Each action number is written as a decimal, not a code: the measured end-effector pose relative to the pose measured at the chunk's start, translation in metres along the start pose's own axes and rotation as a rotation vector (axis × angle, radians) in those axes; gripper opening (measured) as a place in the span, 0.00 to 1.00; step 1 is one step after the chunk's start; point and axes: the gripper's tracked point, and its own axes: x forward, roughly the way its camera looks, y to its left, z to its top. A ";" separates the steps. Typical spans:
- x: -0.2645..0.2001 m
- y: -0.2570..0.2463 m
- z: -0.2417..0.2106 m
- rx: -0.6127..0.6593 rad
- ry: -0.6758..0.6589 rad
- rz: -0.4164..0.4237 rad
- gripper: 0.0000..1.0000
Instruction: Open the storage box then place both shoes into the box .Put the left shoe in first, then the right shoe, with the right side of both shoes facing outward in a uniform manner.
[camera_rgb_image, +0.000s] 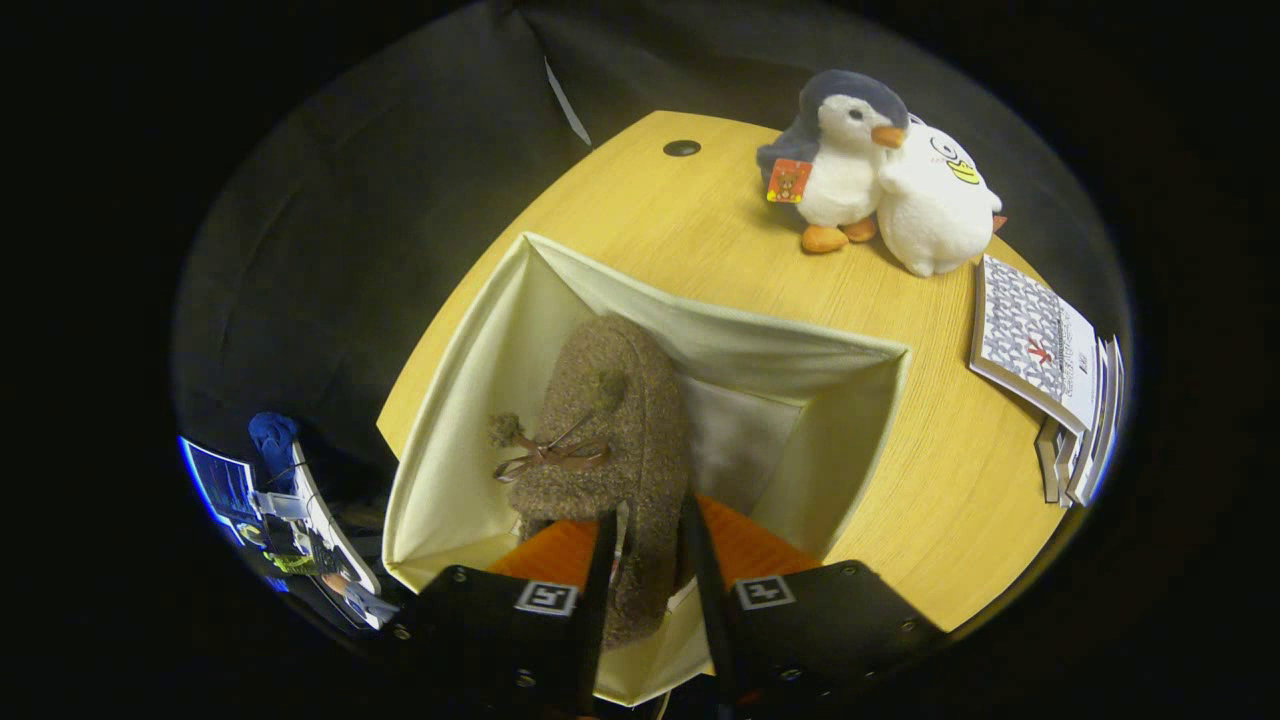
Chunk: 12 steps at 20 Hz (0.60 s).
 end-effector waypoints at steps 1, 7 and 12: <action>-0.011 0.001 0.002 -0.009 -0.018 0.006 0.51; -0.083 -0.004 0.014 -0.025 -0.205 0.017 0.90; -0.151 -0.034 0.036 -0.028 -0.475 -0.082 0.95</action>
